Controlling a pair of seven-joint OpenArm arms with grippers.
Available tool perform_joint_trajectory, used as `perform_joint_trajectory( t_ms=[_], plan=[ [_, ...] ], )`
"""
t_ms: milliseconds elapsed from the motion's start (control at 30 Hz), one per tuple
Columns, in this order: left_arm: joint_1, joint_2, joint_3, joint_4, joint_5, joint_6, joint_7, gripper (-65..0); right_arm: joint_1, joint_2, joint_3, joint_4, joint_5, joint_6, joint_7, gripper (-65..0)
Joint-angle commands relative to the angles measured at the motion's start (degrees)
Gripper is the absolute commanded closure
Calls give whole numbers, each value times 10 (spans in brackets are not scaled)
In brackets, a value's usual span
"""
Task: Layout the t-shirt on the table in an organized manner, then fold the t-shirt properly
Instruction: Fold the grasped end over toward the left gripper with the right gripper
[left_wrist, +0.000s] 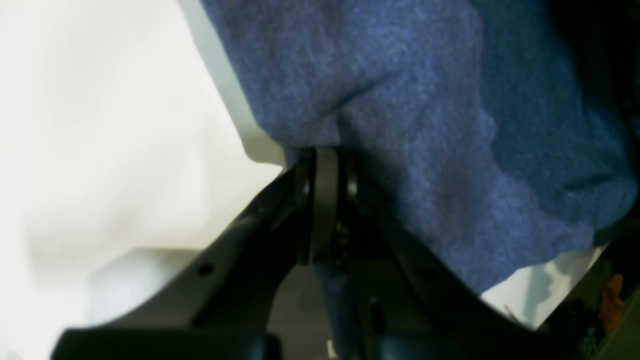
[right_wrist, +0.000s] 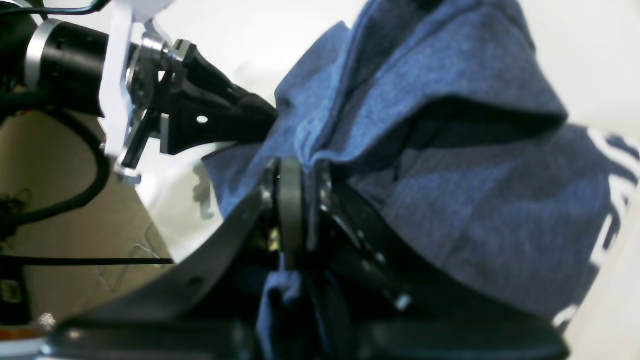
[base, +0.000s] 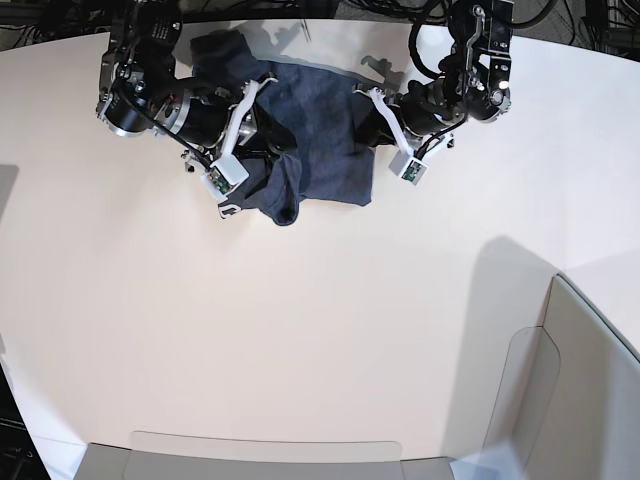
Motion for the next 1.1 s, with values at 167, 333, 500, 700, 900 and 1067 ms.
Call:
perform_joint_trajectory(
  t_ms=[167, 333, 500, 700, 900, 1067],
  plan=[
    [8, 3, 30, -11, 41, 9, 51, -1, 29, -28, -31, 7, -65, 1, 2, 0],
    [8, 3, 36, -12, 41, 9, 51, -1, 50, -42, -73, -3, -151, 1, 2, 0],
    [8, 3, 36, -12, 41, 9, 51, -1, 75, -50, -114, -40, -237, 1, 2, 0],
    [8, 3, 36, -12, 41, 9, 51, -1, 88, -54, -152, -83, -279, 1, 3, 0],
    [8, 2, 36, -12, 41, 9, 51, -1, 99, -51, -166, -95, -280, 1, 3, 0],
    [8, 2, 34, -12, 41, 9, 51, -1, 99, -53, -166, -92, -276, 1, 3, -135]
  ],
)
